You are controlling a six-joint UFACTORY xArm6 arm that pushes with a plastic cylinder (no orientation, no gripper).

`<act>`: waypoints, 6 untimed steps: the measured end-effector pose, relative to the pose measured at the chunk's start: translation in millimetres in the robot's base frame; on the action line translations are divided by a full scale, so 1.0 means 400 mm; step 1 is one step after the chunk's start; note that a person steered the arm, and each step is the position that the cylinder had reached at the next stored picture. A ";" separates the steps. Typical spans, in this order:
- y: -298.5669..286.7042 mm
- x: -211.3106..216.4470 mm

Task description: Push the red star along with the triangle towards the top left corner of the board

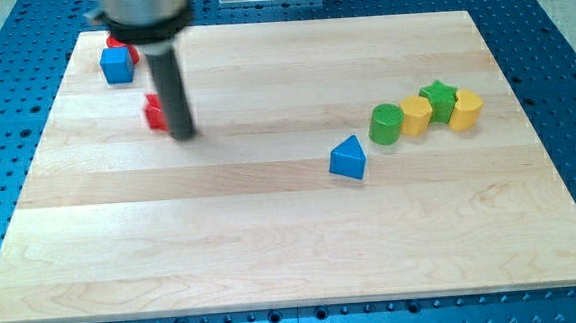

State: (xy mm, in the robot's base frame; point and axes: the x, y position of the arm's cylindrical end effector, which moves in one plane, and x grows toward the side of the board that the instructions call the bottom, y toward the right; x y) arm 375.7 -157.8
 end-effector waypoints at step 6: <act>0.679 0.284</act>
State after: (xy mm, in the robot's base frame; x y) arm 489.5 113.8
